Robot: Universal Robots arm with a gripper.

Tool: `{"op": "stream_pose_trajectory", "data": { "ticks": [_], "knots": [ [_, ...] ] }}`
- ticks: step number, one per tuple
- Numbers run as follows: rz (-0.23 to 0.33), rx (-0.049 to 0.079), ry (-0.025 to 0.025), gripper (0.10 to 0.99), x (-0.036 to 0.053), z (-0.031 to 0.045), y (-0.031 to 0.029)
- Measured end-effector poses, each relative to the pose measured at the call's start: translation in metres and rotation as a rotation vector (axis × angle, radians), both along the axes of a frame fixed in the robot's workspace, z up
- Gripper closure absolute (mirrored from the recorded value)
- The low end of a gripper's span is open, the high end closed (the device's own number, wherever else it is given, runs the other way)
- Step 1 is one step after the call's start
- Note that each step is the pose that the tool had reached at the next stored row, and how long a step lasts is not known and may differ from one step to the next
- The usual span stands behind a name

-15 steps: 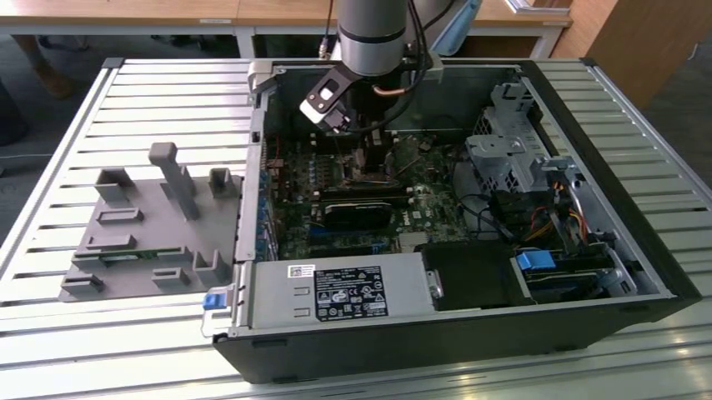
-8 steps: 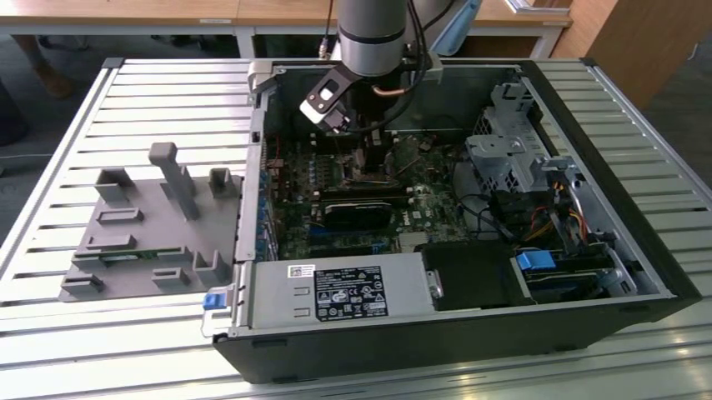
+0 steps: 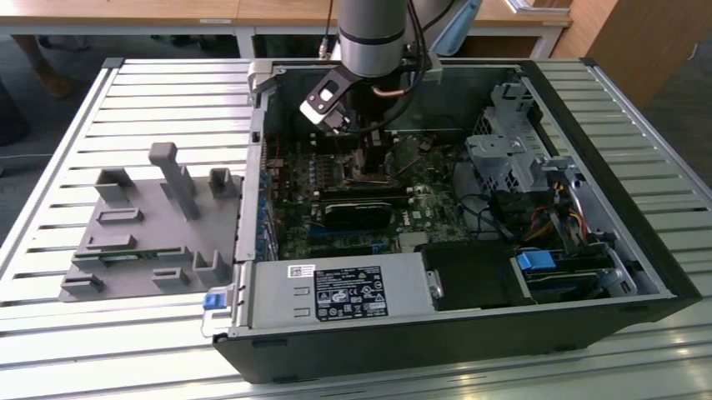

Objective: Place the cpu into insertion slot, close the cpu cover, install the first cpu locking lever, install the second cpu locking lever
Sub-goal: 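Place the cpu into insertion slot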

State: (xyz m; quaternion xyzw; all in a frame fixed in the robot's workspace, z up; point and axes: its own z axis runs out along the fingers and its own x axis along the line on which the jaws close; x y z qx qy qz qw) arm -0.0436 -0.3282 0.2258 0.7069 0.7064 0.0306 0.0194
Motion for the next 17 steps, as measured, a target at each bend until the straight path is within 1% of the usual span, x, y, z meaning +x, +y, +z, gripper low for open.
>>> {"op": "stream_pose_trajectory", "data": {
  "ticks": [17],
  "knots": [
    [0.0,0.0,0.0001,0.545,0.0,-0.0049,0.0029]
  ]
}}
